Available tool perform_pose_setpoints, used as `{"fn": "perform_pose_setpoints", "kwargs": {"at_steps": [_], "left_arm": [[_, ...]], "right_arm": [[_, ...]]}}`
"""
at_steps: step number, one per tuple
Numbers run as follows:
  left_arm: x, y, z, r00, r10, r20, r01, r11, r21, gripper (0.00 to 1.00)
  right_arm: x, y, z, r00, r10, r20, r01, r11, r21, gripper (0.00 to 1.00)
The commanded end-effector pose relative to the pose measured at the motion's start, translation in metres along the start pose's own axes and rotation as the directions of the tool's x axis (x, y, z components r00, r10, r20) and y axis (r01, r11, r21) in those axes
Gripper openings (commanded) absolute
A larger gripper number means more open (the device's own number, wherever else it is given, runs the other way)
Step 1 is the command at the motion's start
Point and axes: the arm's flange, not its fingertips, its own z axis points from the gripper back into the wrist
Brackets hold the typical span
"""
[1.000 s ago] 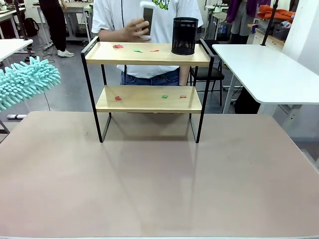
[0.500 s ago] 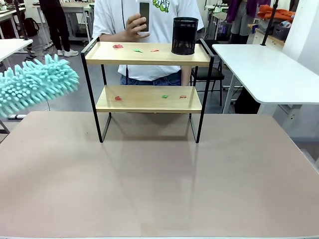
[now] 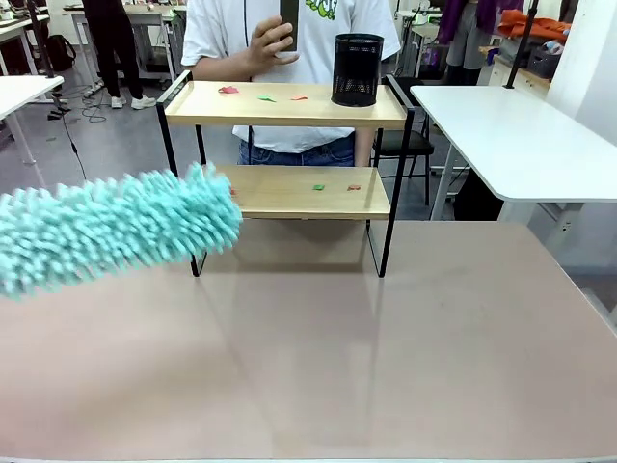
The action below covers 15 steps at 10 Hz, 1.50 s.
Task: Clean the shelf.
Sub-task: Clean the specific tier of the Shelf with the Duster once objects are removed.
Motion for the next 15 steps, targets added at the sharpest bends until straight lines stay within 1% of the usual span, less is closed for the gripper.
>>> {"fn": "perform_pose_setpoints", "kwargs": {"at_steps": [1, 2, 3, 4, 5, 6, 7, 8, 9, 12, 13, 14, 15], "left_arm": [[0.034, -0.005, -0.035, 0.990, 0.134, 0.036, -0.137, 0.986, 0.092, 0.12], [0.051, -0.006, -0.048, 0.980, 0.189, 0.070, -0.198, 0.967, 0.158, 0.12], [0.064, -0.009, -0.060, 0.969, 0.212, 0.126, -0.235, 0.948, 0.216, 0.12], [0.075, -0.010, -0.068, 0.944, 0.216, 0.251, -0.292, 0.900, 0.323, 0.12], [0.081, -0.015, -0.073, 0.939, 0.189, 0.287, -0.283, 0.899, 0.335, 0.12], [0.080, -0.024, -0.072, 0.948, 0.111, 0.298, -0.204, 0.931, 0.301, 0.12], [0.081, -0.027, -0.070, 0.951, 0.101, 0.292, -0.184, 0.945, 0.271, 0.12], [0.082, -0.025, -0.069, 0.940, 0.139, 0.313, -0.228, 0.935, 0.271, 0.12], [0.088, -0.025, -0.062, 0.949, 0.132, 0.285, -0.222, 0.923, 0.315, 0.12], [0.088, -0.025, -0.062, 0.949, 0.132, 0.285, -0.222, 0.923, 0.315, 0.12], [0.089, -0.027, -0.062, 0.955, 0.117, 0.274, -0.202, 0.929, 0.310, 0.12], [0.087, -0.024, -0.061, 0.926, 0.158, 0.343, -0.281, 0.895, 0.346, 0.12], [0.087, -0.028, -0.066, 0.910, 0.176, 0.376, -0.326, 0.863, 0.386, 0.12]], "right_arm": [[-0.001, -0.001, 0.002, 1.000, 0.027, -0.008, -0.027, 1.000, -0.001, 1.00], [-0.001, -0.001, 0.002, 1.000, 0.027, -0.008, -0.027, 1.000, -0.001, 1.00], [-0.001, -0.001, 0.002, 1.000, 0.027, -0.008, -0.027, 1.000, -0.001, 1.00], [-0.001, -0.001, 0.002, 1.000, 0.027, -0.008, -0.027, 1.000, -0.001, 1.00], [-0.001, -0.001, 0.002, 1.000, 0.027, -0.008, -0.027, 1.000, -0.001, 1.00], [-0.001, -0.001, 0.002, 1.000, 0.027, -0.008, -0.027, 1.000, -0.001, 1.00], [-0.001, -0.001, 0.002, 1.000, 0.027, -0.008, -0.027, 1.000, -0.001, 1.00], [-0.001, -0.001, 0.002, 1.000, 0.027, -0.008, -0.027, 1.000, -0.001, 1.00], [-0.001, -0.001, 0.002, 1.000, 0.027, -0.008, -0.027, 1.000, -0.001, 1.00], [-0.001, -0.001, 0.002, 1.000, 0.027, -0.008, -0.027, 1.000, -0.001, 1.00], [-0.001, -0.001, 0.002, 1.000, 0.027, -0.008, -0.027, 1.000, -0.001, 1.00], [-0.001, -0.001, 0.002, 1.000, 0.027, -0.008, -0.027, 1.000, -0.001, 1.00], [-0.001, -0.001, 0.002, 1.000, 0.027, -0.008, -0.027, 1.000, -0.001, 1.00]]}}
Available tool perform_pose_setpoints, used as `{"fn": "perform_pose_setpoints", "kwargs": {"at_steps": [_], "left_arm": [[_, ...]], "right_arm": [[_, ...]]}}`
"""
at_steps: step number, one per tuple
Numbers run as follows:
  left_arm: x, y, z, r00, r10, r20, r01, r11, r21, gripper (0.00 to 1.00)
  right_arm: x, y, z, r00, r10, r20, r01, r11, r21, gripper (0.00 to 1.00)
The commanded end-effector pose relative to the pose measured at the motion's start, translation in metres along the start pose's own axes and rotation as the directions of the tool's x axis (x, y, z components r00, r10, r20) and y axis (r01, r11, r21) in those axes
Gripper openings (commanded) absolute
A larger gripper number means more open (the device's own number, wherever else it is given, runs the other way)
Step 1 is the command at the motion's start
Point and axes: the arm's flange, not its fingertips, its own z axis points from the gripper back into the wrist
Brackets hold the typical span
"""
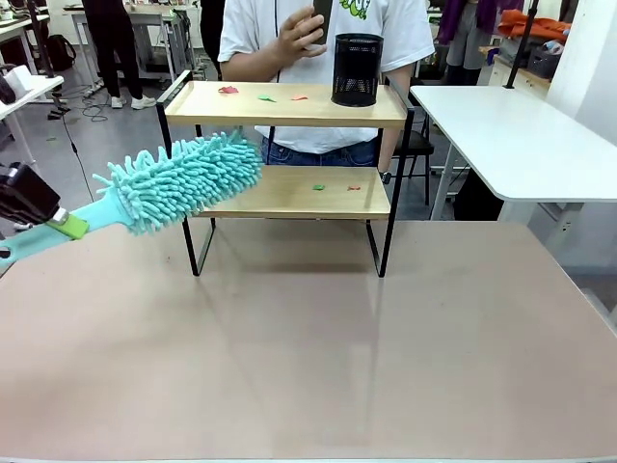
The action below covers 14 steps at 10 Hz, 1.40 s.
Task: Clean the shelf.
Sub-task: Clean the specific tier of the Shelf with the Duster once objects are removed.
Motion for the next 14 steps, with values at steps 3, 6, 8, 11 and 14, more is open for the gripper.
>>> {"fn": "perform_pose_setpoints", "kwargs": {"at_steps": [3, 6, 8, 11, 14], "left_arm": [[0.001, -0.019, -0.029, 0.992, 0.079, 0.100, -0.097, 0.978, 0.186, 0.12], [0.013, -0.029, -0.047, 0.987, 0.088, 0.136, -0.125, 0.948, 0.291, 0.12], [0.015, -0.032, -0.059, 0.982, 0.118, 0.148, -0.161, 0.932, 0.326, 0.12], [0.015, -0.037, -0.077, 0.988, 0.097, 0.120, -0.133, 0.932, 0.338, 0.12], [0.011, -0.042, -0.097, 0.995, 0.075, 0.072, -0.096, 0.927, 0.363, 0.12]], "right_arm": [[-0.001, -0.001, 0.002, 1.000, 0.027, -0.008, -0.027, 1.000, -0.001, 1.00], [-0.001, -0.001, 0.002, 1.000, 0.027, -0.008, -0.027, 1.000, -0.001, 1.00], [-0.001, -0.001, 0.002, 1.000, 0.027, -0.008, -0.027, 1.000, -0.001, 1.00], [-0.001, -0.001, 0.002, 1.000, 0.027, -0.008, -0.027, 1.000, -0.001, 1.00], [-0.001, -0.001, 0.002, 1.000, 0.027, -0.008, -0.027, 1.000, -0.001, 1.00]]}}
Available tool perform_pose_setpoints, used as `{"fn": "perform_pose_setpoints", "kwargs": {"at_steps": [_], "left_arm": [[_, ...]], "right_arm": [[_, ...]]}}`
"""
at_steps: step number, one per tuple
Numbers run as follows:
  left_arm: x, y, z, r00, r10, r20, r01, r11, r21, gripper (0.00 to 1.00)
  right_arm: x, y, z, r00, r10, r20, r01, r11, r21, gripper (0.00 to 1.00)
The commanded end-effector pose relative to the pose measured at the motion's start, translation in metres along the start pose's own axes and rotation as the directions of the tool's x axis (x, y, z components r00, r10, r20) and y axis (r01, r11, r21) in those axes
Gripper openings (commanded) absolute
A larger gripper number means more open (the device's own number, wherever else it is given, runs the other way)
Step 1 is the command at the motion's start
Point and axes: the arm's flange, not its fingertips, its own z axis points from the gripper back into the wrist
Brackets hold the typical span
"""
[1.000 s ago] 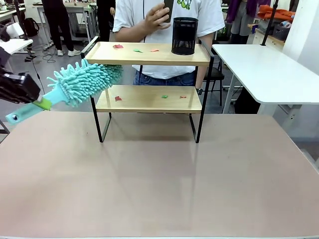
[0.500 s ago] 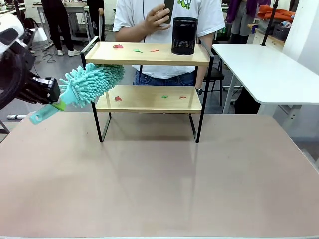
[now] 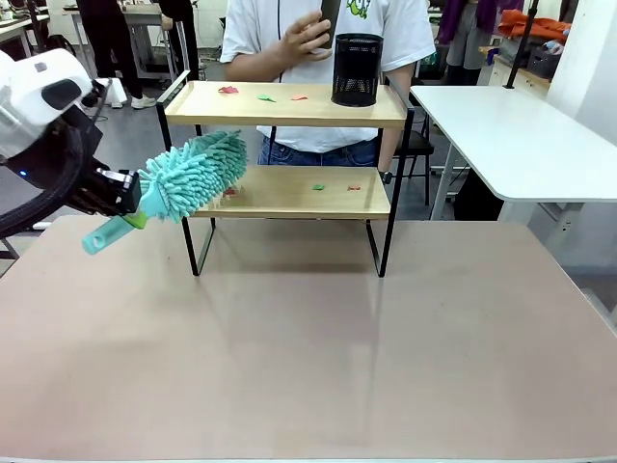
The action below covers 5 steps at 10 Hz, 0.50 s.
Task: Clean the shelf.
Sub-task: Clean the specific tier of the Shelf with the Duster once objects are removed.
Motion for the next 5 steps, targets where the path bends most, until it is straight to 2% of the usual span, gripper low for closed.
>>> {"fn": "perform_pose_setpoints", "kwargs": {"at_steps": [1, 5], "left_arm": [[-0.035, -0.004, -0.024, 1.000, 0.001, 0.007, -0.002, 0.999, 0.039, 0.12], [-0.029, -0.011, -0.044, 0.999, 0.038, 0.008, -0.038, 0.995, 0.096, 0.12]], "right_arm": [[-0.001, -0.001, 0.002, 1.000, 0.027, -0.008, -0.027, 1.000, -0.001, 1.00], [-0.001, -0.001, 0.002, 1.000, 0.027, -0.008, -0.027, 1.000, -0.001, 1.00]]}}
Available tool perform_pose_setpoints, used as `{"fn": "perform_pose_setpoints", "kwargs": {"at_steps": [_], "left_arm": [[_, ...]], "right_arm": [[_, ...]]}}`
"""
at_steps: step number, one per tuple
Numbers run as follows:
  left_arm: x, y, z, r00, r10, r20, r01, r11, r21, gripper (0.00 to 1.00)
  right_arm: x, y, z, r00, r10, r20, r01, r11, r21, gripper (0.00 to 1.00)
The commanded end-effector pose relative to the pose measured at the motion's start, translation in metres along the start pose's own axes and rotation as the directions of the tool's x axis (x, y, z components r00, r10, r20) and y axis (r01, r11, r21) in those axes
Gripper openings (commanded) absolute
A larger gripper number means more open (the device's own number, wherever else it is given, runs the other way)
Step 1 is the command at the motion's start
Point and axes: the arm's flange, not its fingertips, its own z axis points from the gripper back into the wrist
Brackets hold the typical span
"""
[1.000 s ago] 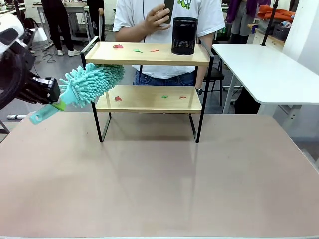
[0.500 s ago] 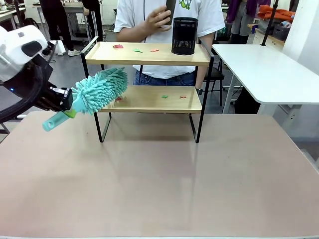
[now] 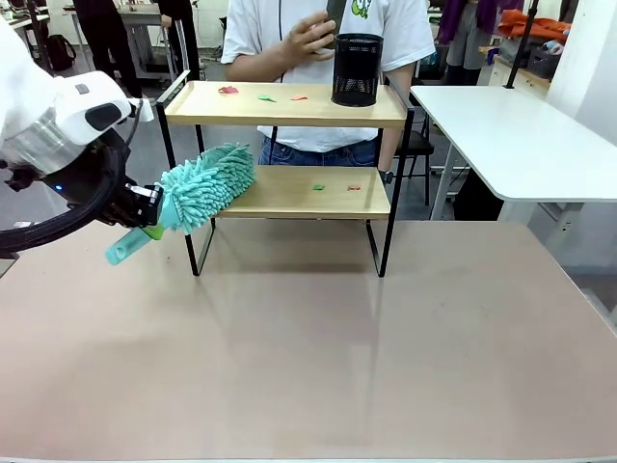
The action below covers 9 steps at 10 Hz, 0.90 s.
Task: Clean the shelf.
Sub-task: Clean the specific tier of the Shelf with the Duster once objects are removed.
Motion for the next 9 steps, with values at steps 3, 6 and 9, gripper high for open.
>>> {"fn": "perform_pose_setpoints", "kwargs": {"at_steps": [3, 6, 9], "left_arm": [[-0.030, -0.001, -0.027, 0.999, 0.032, -0.022, -0.032, 0.999, -0.021, 0.12], [-0.015, -0.026, -0.038, 0.998, -0.014, -0.059, 0.011, 0.998, -0.062, 0.12], [0.003, -0.050, -0.041, 0.997, -0.059, -0.052, 0.055, 0.996, -0.076, 0.12]], "right_arm": [[-0.001, -0.001, 0.002, 1.000, 0.026, -0.007, -0.026, 1.000, -0.002, 1.00], [-0.001, -0.001, 0.002, 1.000, 0.026, -0.007, -0.026, 1.000, -0.002, 1.00], [-0.001, -0.001, 0.002, 1.000, 0.026, -0.007, -0.026, 1.000, -0.002, 1.00]]}}
